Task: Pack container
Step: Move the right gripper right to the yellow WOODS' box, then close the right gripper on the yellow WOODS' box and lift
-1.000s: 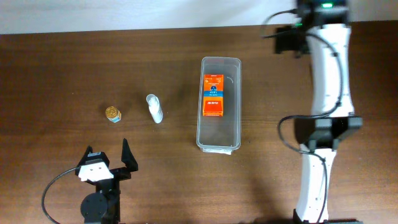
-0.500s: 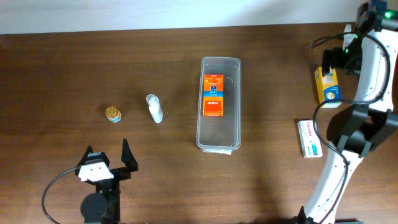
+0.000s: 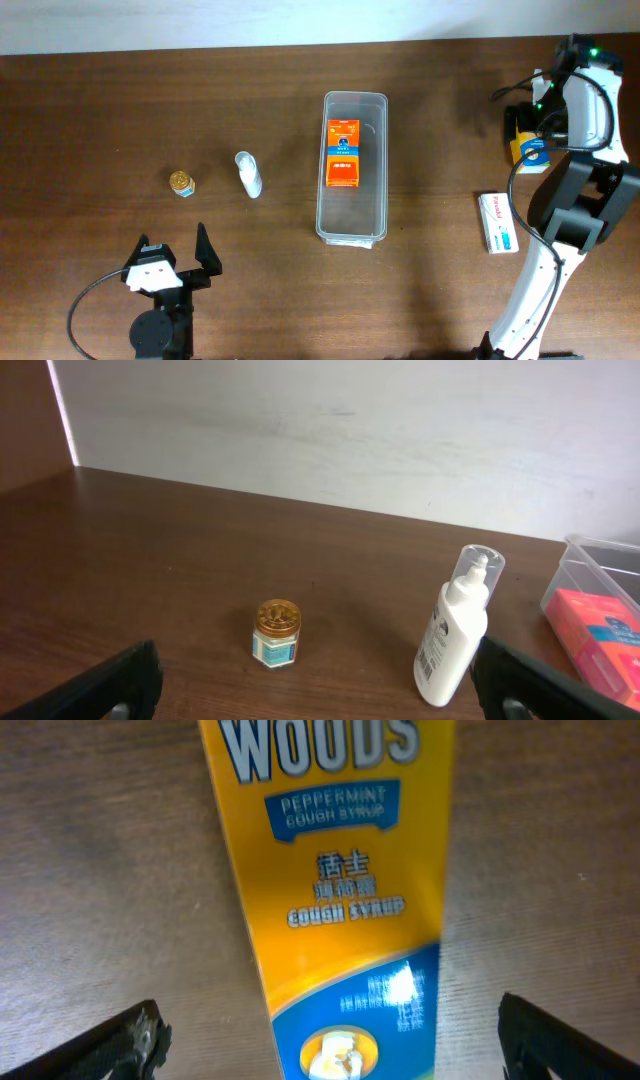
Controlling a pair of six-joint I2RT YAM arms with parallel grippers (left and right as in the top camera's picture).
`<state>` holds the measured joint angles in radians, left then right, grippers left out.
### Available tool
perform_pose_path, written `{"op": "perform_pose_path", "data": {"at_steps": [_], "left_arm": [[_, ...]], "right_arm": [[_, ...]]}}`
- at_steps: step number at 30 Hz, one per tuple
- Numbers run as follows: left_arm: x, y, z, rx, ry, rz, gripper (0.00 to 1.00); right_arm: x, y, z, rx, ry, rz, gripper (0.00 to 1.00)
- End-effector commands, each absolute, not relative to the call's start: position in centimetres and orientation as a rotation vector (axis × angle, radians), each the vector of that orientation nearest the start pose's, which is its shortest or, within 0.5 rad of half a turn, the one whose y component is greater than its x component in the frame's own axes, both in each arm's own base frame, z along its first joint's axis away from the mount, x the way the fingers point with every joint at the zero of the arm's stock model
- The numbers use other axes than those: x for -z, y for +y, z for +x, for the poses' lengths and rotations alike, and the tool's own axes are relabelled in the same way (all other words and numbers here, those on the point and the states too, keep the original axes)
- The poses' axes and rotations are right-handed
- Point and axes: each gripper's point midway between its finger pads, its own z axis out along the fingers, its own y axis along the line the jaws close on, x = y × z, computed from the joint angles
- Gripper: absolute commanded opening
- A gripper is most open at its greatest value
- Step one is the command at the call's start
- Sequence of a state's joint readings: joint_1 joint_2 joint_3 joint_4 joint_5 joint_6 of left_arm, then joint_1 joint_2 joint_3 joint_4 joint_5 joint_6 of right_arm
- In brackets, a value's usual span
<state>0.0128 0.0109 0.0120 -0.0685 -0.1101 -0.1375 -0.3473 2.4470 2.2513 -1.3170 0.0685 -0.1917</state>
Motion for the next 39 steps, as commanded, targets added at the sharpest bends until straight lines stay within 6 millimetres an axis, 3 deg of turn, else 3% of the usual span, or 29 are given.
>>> {"op": "perform_pose_path", "data": {"at_steps": [1,9,17,39], "left_arm": [[-16.0,2.5,24.5,-0.018,1.623,-0.204,0.99],[-16.0,2.5,24.5,-0.018,1.623,-0.204,0.99],[-16.0,2.5,24.5,-0.018,1.623,-0.204,0.99],[-16.0,2.5,24.5,-0.018,1.623,-0.204,0.99]], "right_arm": [[-4.5,-18.0,45.5,0.124,3.086,0.165,0.98],[-3.2,-18.7,46.3,0.13,3.045,0.167,0.98],[-2.1,-19.1,46.1,0.008,3.036,0.215,0.99],[-0.2,-18.6,45.9,-0.031,3.069,0.175,1.0]]}}
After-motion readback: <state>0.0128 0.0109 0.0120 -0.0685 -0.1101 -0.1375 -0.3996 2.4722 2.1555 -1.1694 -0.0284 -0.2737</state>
